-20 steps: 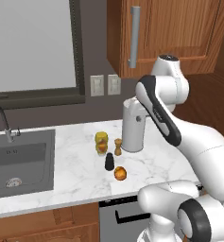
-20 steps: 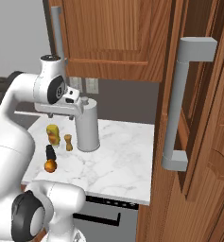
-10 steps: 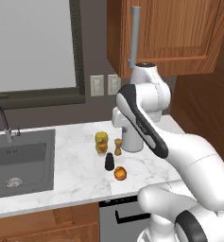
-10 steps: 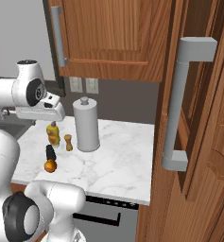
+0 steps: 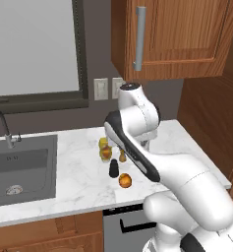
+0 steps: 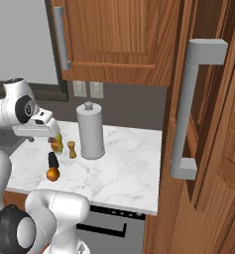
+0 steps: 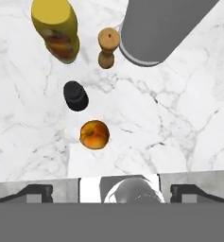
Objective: There are various items on the counter. Only move the condiments/shakers into the cabinet.
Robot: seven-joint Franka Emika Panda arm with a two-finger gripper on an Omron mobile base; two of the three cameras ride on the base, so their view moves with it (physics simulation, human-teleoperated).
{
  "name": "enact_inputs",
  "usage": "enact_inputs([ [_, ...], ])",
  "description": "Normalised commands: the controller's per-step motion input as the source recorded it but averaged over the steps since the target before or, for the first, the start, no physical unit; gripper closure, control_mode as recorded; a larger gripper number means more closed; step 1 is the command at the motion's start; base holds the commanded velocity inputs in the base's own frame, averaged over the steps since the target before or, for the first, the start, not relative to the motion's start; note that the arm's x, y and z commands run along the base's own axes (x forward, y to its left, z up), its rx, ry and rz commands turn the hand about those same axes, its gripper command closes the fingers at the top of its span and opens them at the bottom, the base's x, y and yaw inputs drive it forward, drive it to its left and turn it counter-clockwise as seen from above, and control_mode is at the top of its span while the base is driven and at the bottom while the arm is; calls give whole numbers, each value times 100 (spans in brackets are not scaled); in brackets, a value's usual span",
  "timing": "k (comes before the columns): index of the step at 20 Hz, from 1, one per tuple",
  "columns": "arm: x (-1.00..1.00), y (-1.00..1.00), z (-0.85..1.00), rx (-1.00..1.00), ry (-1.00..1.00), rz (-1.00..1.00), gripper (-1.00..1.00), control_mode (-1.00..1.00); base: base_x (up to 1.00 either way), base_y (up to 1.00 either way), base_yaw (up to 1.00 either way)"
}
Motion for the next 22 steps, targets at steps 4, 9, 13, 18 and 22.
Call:
enact_inputs([
  [4,2,27,-45,-20,-5,-9,-100,-100,0,0,0],
  [9,19,18,-43,-7,0,-4,-100,-100,0,0,0],
  [13,24,17,-33,0,0,0,-100,-100,0,0,0],
  [18,24,9,-38,0,-4,0,-100,-100,0,0,0],
  [22,21,2,-41,0,-11,-2,-100,-100,0,0,0],
])
